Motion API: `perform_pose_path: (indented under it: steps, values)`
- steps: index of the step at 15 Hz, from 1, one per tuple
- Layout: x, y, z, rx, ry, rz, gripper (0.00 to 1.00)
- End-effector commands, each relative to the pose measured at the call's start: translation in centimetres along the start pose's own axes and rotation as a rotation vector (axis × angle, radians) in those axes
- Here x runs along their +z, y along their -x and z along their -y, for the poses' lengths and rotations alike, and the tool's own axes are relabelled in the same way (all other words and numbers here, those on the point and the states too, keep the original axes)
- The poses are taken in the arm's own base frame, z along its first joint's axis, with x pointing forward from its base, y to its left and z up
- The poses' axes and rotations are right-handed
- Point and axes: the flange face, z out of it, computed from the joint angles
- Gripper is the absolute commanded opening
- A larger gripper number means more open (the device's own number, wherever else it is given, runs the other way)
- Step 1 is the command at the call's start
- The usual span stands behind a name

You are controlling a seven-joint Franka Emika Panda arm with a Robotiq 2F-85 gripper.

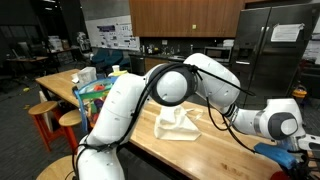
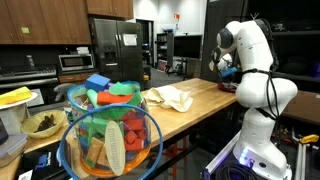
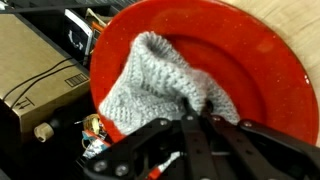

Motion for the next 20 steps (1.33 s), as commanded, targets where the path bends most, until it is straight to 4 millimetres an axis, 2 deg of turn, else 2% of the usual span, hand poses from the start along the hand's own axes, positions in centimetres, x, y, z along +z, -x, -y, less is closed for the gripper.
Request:
perform_pose_path:
  steps: [1,3,7,12,16,20]
  values:
    - [-2.5,-2.5,-2.9,0.018,0.032,-0.074,0.01]
    - [-5.2,-3.8,-4.7,0.014,0.022,-0.112,0.01]
    - [-12.1,-5.9,-7.9,-0.018,-0.01,-0.217,0.01]
    - [-21.3,-6.9,-11.1,-0.041,-0.166,-0.215,0.01]
    - [-26.0,-6.7,-10.6,-0.056,-0.203,-0.194,0.01]
    - [-29.2,-5.7,-8.8,-0.098,-0.234,-0.19,0.01]
